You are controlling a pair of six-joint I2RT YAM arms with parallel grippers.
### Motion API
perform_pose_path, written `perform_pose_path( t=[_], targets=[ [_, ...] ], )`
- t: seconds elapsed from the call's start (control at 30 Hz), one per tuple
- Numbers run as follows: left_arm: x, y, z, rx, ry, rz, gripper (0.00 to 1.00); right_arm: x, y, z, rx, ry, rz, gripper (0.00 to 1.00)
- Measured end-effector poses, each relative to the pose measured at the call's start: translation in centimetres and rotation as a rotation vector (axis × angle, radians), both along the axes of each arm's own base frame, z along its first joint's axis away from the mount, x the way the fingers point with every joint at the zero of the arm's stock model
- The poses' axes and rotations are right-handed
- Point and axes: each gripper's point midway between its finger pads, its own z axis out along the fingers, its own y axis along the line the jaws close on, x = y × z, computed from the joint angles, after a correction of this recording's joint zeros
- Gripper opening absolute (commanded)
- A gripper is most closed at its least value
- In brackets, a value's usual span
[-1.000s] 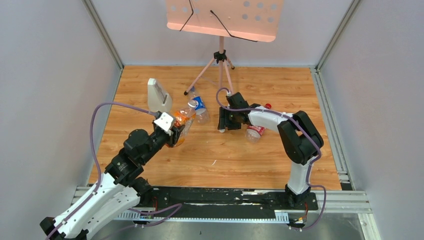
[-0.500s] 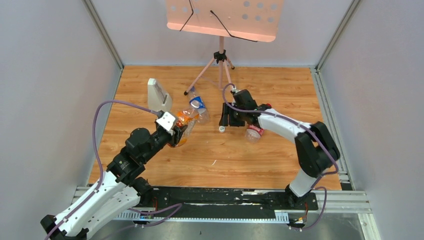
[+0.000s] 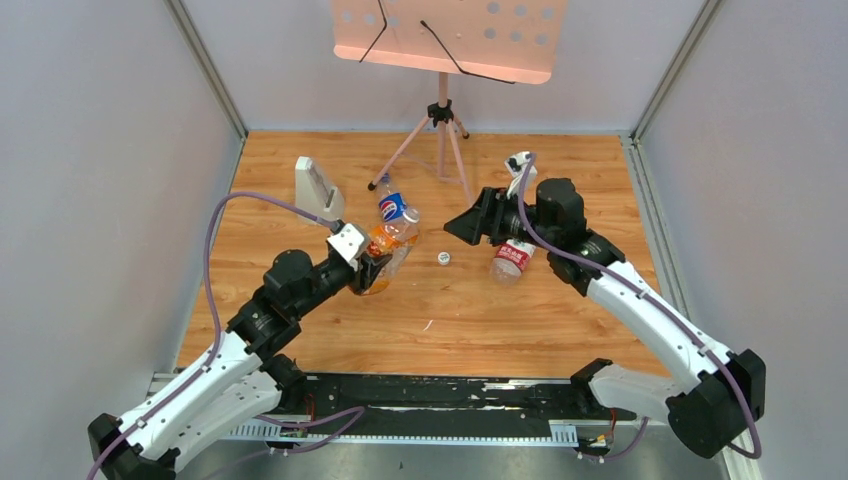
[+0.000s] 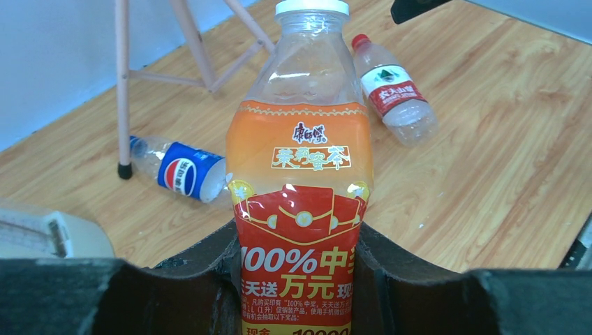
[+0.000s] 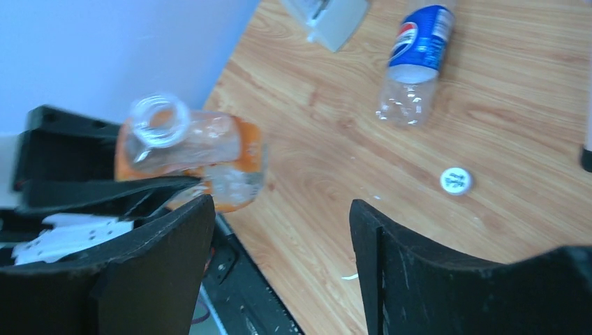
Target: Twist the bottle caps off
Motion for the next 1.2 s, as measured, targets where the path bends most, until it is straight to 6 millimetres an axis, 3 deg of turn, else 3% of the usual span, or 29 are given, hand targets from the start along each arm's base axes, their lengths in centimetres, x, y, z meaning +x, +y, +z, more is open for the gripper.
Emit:
perform_pose_path(
  t=[0.23, 0.43, 0.77, 0.87, 1.07, 1.2],
  targets=[
    [-0.5, -2.1, -0.3, -0.017, 0.015, -0.105, 0.02, -3.7, 0.9, 3.6, 0.155, -0.066, 0.151, 0.76],
    [-1.1, -4.1, -1.2, -0.019, 0.051, -0.213, 0.02, -5.0, 1.6, 5.1, 0.207, -0.100, 0.245, 0.74],
    [-2.2, -6.2, -1.7, -0.051, 0.100, -0.340, 0.02, -4.5, 2.5, 3.5, 0.200, -0.046, 0.280, 0.61],
    [-2.4, -6.4, -1.5, -0.057, 0.095, -0.356, 0.02, -4.4, 2.6, 3.3, 0.197, -0.039, 0.281, 0.50],
    [-2.5, -6.5, -1.3, -0.062, 0.088, -0.362, 0.03, -4.4, 2.9, 2.7, 0.187, -0.025, 0.288, 0.57],
    [-2.3, -6.4, -1.1, -0.066, 0.083, -0.353, 0.03, -4.5, 2.9, 2.4, 0.176, -0.025, 0.288, 0.46]
  ],
)
